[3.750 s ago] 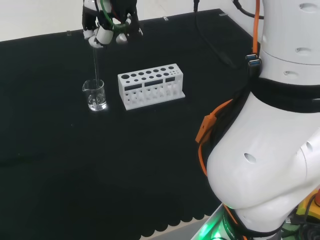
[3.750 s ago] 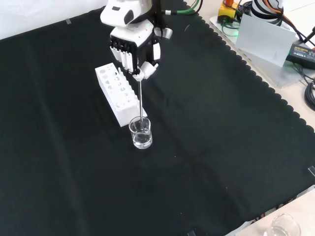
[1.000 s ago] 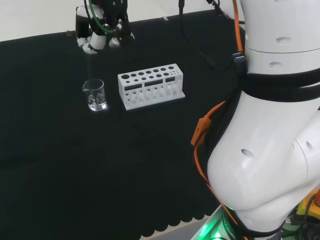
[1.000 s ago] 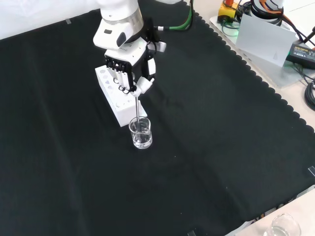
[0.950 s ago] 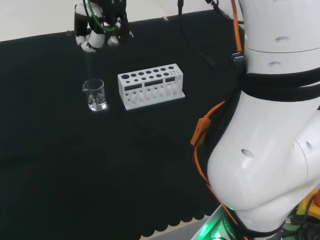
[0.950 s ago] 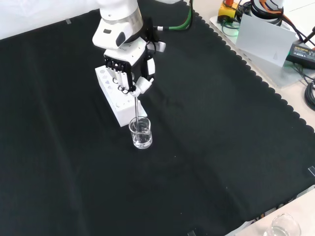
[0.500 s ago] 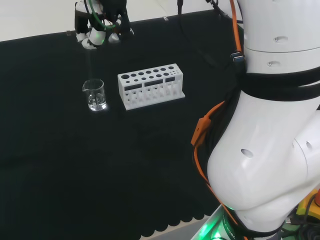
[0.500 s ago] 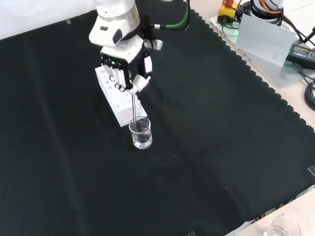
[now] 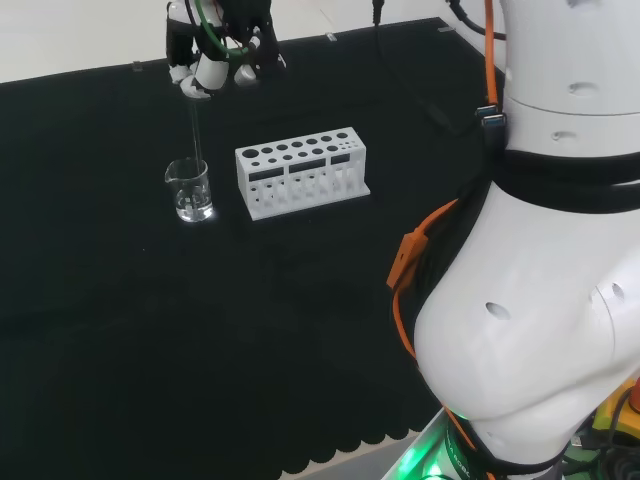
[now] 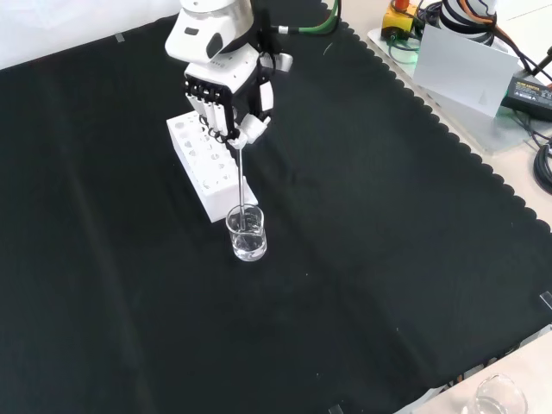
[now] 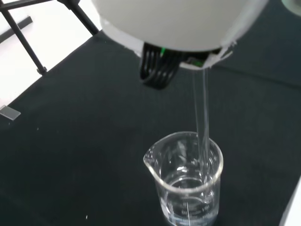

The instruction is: Stir in the beaker to the left of the white test tube rack with the glass rod.

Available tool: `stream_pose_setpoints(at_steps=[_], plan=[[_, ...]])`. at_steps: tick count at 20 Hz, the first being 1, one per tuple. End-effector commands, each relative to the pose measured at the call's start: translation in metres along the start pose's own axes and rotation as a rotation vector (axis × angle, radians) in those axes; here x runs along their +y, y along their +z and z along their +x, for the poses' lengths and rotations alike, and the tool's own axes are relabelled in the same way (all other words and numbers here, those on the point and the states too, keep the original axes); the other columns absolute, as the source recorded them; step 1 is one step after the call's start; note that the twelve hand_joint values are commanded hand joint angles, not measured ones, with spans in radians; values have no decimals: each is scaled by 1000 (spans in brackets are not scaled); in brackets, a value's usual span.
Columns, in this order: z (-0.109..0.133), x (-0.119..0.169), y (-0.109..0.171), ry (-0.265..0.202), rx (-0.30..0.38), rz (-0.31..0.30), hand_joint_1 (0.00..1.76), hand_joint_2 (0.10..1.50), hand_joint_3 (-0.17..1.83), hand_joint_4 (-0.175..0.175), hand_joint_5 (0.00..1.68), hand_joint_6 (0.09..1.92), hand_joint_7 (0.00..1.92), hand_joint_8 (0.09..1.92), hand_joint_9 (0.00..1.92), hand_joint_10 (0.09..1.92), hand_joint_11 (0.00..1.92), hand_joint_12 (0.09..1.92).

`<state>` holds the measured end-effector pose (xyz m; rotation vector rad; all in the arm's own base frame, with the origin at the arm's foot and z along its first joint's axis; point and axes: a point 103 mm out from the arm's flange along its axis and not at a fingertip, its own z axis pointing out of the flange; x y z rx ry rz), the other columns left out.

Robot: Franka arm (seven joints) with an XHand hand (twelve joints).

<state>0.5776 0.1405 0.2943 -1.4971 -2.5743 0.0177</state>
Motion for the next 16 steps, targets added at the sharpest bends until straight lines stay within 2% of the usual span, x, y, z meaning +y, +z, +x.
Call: stream_pose_setpoints(at_steps=[1,7,16], plan=[[15,-4,4,-2,-12,-1,1337,477,957,-175,1311,533,1393,837,1824,449,1707,572],[28,8,5,-24,15,-2,1337,476,959,-175,1312,532,1393,838,1824,450,1707,573],[16,21,3,-9,16,-10,1337,475,960,-175,1312,531,1393,838,1825,451,1706,574]])
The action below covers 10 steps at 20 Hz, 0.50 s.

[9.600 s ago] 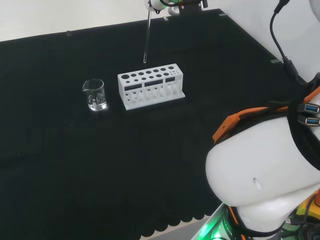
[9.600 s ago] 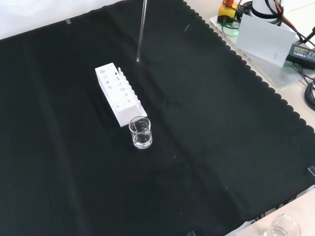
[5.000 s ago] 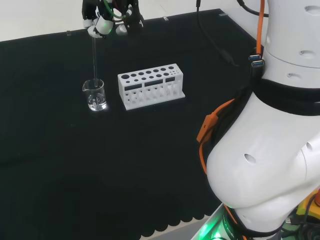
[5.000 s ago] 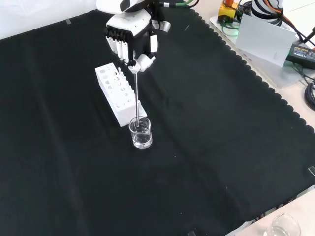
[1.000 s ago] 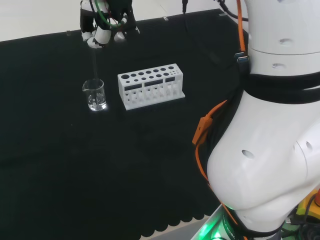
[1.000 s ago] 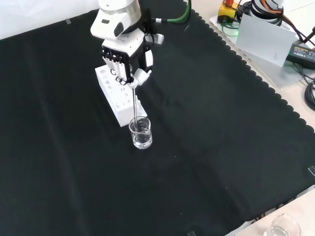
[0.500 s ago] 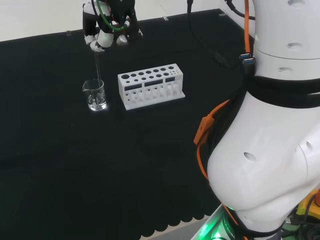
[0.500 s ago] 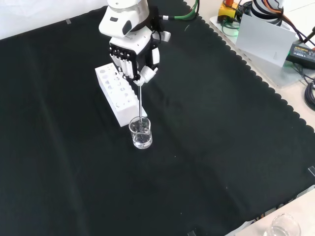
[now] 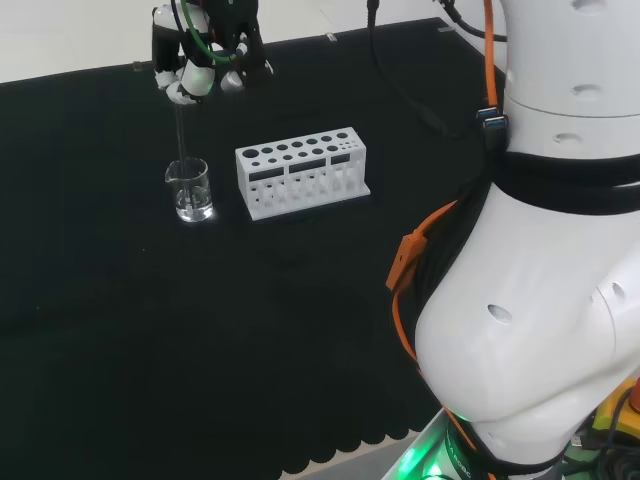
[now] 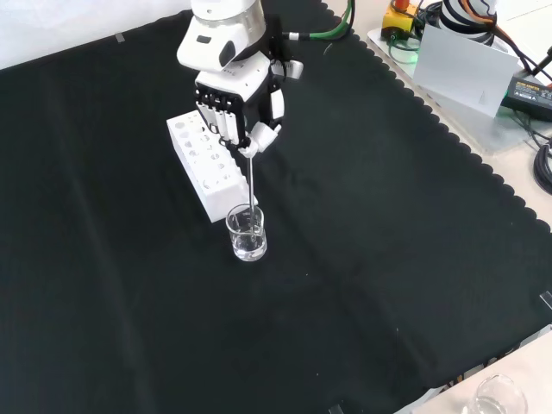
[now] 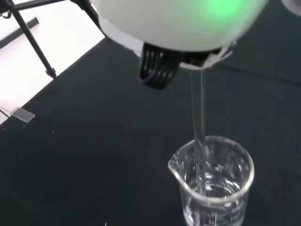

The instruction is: Stir in the beaker to the left of the white test tube rack with the glass rod.

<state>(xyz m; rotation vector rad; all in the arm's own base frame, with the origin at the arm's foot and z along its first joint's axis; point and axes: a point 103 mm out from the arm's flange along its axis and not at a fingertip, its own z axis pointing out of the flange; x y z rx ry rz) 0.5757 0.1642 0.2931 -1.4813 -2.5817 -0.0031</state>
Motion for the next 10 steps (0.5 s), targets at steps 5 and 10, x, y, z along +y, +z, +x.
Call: stream_pose_setpoints(at_steps=[5,10], plan=[[-14,13,-2,3,-5,1,1337,476,958,-175,1311,532,1393,837,1825,451,1706,574],[-27,-1,-7,30,-23,-1,1337,477,957,-175,1310,533,1393,837,1824,451,1706,575]])
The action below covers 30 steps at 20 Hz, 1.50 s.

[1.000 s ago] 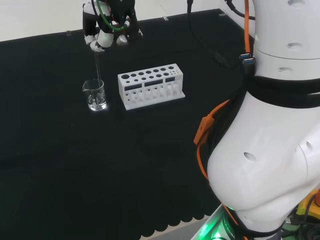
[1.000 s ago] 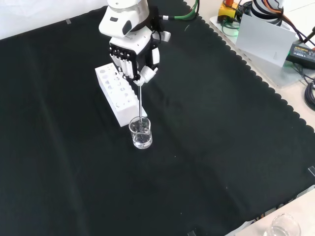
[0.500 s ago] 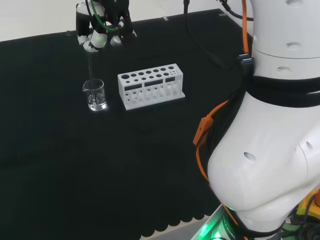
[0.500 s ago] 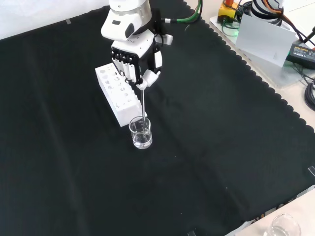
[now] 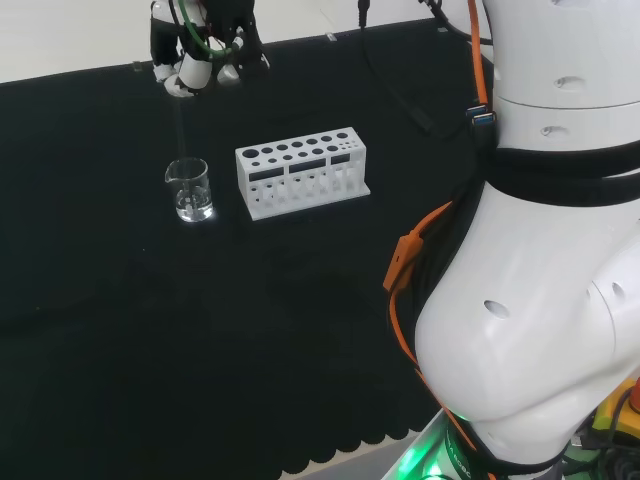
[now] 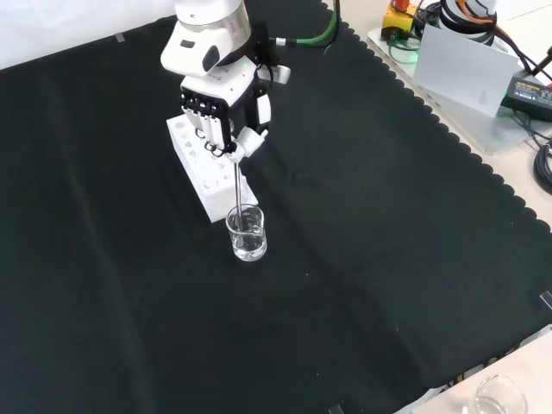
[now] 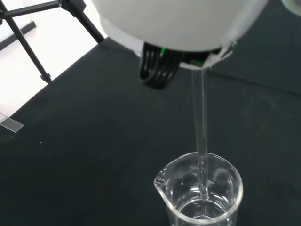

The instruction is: Stir in the beaker to the left of the white test tube rack with the glass rod.

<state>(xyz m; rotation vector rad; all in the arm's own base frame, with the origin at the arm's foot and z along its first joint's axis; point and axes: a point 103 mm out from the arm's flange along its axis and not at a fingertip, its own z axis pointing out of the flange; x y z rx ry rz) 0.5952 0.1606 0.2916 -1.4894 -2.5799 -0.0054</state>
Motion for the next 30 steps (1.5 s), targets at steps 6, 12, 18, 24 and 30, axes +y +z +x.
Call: stream_pose_setpoints(at_steps=[6,12,18,24,30], plan=[[-18,-30,-9,29,-20,8,1337,478,955,-175,1309,534,1393,837,1824,452,1706,576],[8,-38,-5,5,-50,-6,1337,476,957,-175,1310,535,1394,835,1824,452,1705,576],[33,-20,8,-29,-27,30,1337,472,963,-175,1312,536,1397,832,1825,453,1706,577],[36,-8,9,-37,-26,27,1338,470,965,-175,1313,535,1398,832,1825,453,1706,578],[33,-13,-8,-24,-37,-3,1338,470,966,-175,1313,535,1399,831,1825,453,1706,578]])
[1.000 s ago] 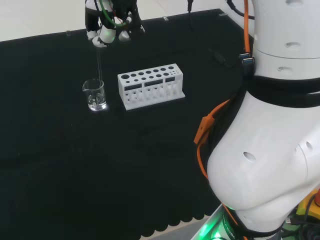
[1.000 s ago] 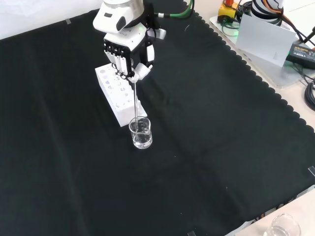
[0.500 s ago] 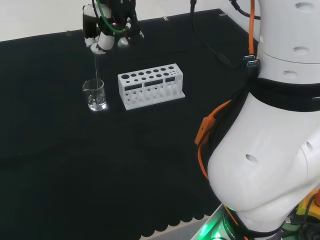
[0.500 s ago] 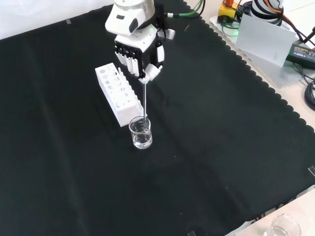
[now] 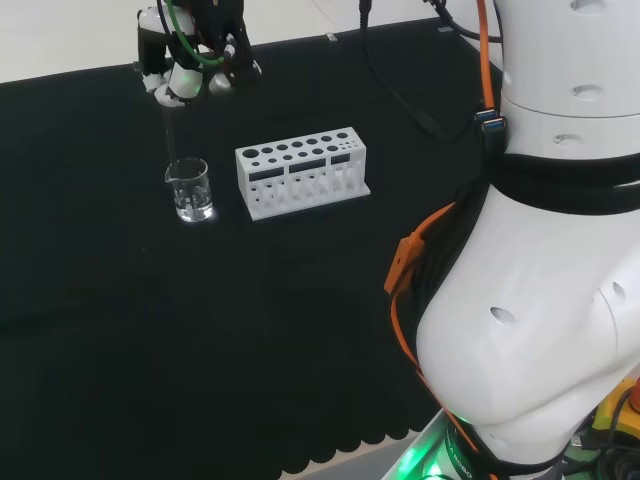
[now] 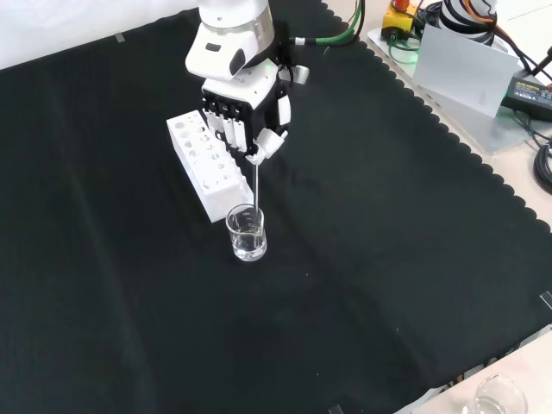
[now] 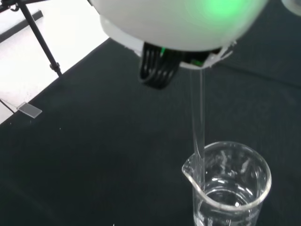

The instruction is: Stir in the beaker to the left of the white test tube rack with the glass rod.

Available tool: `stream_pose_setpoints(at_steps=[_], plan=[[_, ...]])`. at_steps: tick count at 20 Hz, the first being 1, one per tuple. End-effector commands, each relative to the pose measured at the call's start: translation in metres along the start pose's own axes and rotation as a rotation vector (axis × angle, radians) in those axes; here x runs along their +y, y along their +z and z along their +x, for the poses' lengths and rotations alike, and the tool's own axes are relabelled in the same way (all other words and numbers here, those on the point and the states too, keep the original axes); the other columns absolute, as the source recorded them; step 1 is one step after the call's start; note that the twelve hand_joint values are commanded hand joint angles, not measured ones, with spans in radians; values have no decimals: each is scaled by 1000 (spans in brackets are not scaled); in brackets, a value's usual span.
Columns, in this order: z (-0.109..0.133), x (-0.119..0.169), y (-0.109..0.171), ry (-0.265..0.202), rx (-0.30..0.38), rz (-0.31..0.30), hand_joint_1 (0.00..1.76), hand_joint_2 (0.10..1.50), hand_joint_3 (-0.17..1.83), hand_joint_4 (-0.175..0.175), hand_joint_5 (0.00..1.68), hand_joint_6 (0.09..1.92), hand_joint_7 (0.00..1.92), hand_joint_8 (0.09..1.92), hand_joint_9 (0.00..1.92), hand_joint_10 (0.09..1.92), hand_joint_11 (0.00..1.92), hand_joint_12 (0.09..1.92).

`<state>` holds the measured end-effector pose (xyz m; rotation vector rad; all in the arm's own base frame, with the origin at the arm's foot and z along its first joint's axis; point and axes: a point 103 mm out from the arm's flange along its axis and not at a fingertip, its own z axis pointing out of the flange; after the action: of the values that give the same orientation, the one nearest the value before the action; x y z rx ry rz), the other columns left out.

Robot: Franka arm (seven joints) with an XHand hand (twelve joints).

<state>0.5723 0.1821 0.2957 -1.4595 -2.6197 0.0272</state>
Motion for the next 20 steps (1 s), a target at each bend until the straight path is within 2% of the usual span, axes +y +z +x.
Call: stream_pose_setpoints(at_steps=[1,20], plan=[[2,-5,-10,5,-8,-17,1338,470,966,-175,1314,535,1399,830,1825,453,1706,578],[17,-18,-17,-16,-14,-26,1338,469,967,-175,1315,533,1400,829,1825,453,1705,579]])
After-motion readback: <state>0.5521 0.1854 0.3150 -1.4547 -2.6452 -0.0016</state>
